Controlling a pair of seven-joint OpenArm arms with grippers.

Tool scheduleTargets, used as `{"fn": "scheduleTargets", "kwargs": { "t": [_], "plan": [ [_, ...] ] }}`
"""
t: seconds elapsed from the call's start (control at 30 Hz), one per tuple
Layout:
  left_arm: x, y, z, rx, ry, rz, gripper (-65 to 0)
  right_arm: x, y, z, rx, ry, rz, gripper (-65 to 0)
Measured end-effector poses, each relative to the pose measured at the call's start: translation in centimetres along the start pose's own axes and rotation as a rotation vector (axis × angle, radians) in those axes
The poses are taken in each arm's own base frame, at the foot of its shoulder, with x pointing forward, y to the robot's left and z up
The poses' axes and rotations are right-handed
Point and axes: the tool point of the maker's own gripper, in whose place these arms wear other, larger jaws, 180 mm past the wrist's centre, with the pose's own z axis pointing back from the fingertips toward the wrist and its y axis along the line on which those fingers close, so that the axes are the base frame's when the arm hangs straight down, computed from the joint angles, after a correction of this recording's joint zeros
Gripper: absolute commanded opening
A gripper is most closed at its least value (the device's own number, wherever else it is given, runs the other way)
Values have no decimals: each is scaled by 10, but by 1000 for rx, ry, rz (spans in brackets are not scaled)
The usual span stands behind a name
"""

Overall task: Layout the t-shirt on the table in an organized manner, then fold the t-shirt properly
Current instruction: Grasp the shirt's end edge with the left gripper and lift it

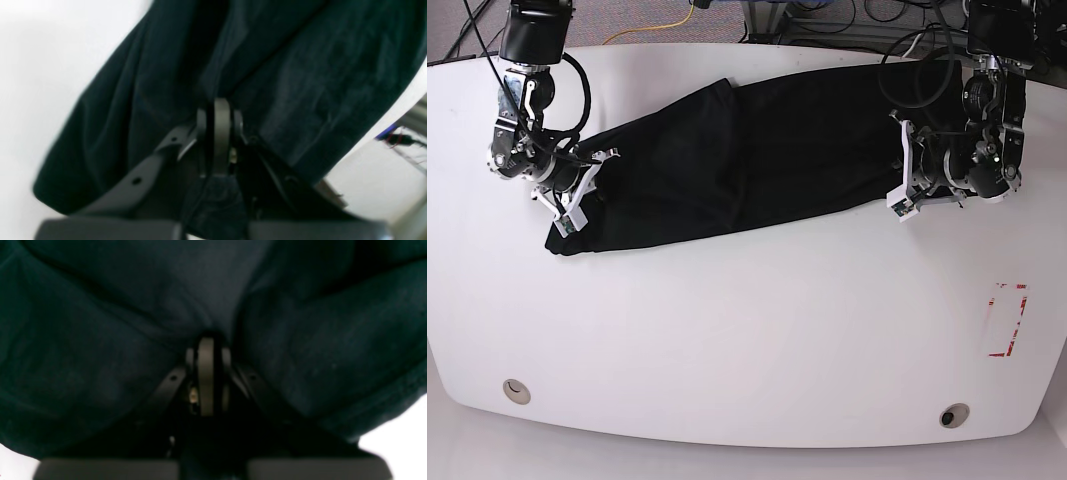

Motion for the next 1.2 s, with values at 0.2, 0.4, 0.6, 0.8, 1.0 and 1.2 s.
{"fn": "scheduleTargets", "kwargs": {
  "t": [0.2,0.4,0.6,0.8,1.0,1.2],
  "plan": [
    [-12,-14,-3,-21,26,-18,-650,0,0,0,0,1,0,-618],
    [-10,-26,1,-31,4,-60,-650,0,0,0,1,1,0,-618],
    [-17,-38,1,-45,16,-73,-650,0,0,0,0,1,0,-618],
    [-24,-48,5,-57,21,-93,-650,0,1,0,1,0,0,-618],
    [-44,-48,6,-53,81,-96,-649,0,1,-1,2,1,-1,-618],
    [-44,-60,5,-105,59,-86,-618,0,2,-1,3,-2,-2,-618]
  ]
}}
